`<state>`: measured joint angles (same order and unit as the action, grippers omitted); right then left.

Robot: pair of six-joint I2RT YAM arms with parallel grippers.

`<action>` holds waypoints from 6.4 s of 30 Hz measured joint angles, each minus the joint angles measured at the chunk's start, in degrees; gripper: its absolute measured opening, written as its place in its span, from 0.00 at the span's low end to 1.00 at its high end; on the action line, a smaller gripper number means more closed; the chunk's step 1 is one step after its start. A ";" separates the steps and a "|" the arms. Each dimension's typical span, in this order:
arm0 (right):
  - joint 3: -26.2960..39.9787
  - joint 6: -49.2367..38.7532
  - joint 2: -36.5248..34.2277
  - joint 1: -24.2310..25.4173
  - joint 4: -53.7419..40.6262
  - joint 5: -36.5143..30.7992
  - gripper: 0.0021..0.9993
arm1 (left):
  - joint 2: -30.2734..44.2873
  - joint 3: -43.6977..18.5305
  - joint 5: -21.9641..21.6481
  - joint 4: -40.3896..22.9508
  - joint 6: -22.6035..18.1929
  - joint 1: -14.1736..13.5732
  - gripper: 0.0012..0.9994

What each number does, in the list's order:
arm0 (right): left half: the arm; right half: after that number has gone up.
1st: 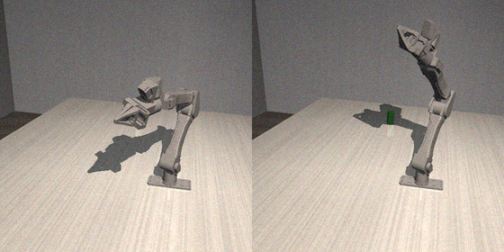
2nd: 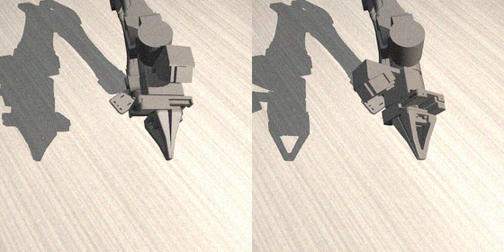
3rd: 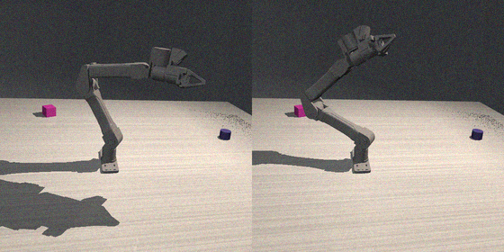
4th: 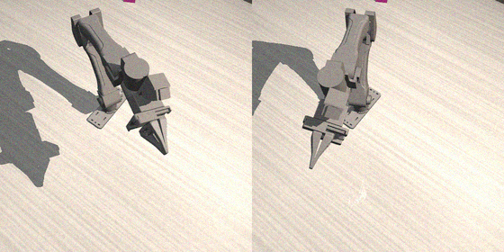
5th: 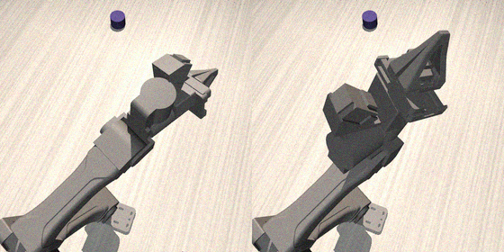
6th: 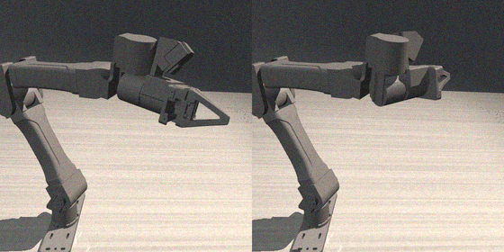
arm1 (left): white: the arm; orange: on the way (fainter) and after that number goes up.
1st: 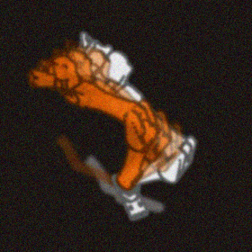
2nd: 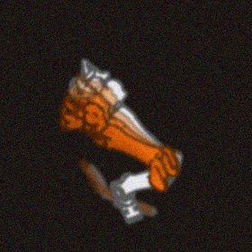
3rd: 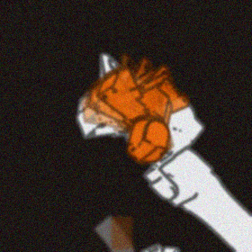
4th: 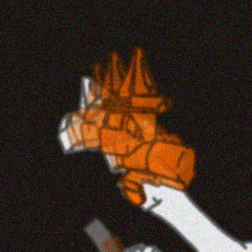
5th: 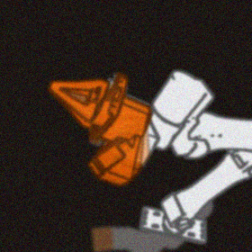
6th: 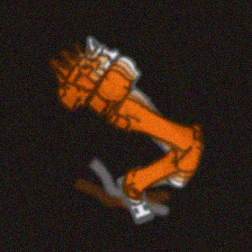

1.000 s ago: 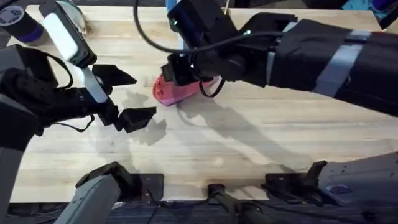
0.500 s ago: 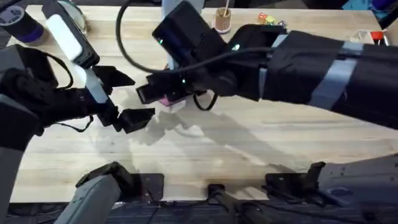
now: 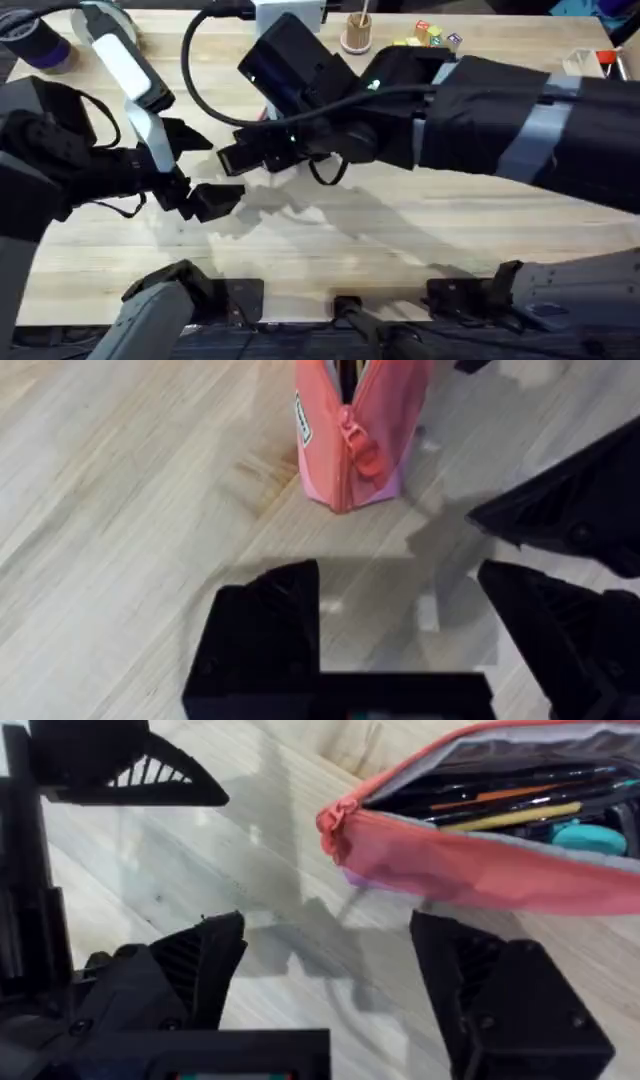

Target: Unzip the bag, pick up the pens from the table one at a time and place them inside, then zip the bag closed.

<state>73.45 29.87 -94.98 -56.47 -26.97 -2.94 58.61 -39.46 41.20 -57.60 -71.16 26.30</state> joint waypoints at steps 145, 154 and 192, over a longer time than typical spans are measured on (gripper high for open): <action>-0.04 3.92 -5.90 11.41 15.81 16.76 0.03 | 28.35 0.00 21.52 33.14 0.68 -8.65 0.04; -0.04 2.25 -5.90 15.76 14.63 18.34 0.03 | 28.35 0.00 21.37 33.20 0.68 -8.71 0.04; -0.11 -13.70 -15.23 43.20 3.61 26.28 0.03 | 28.35 0.00 22.49 33.38 0.70 -9.33 0.04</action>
<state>73.34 16.17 -110.21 -13.27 -23.36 23.34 86.96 -39.46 63.69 -24.23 -70.46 16.96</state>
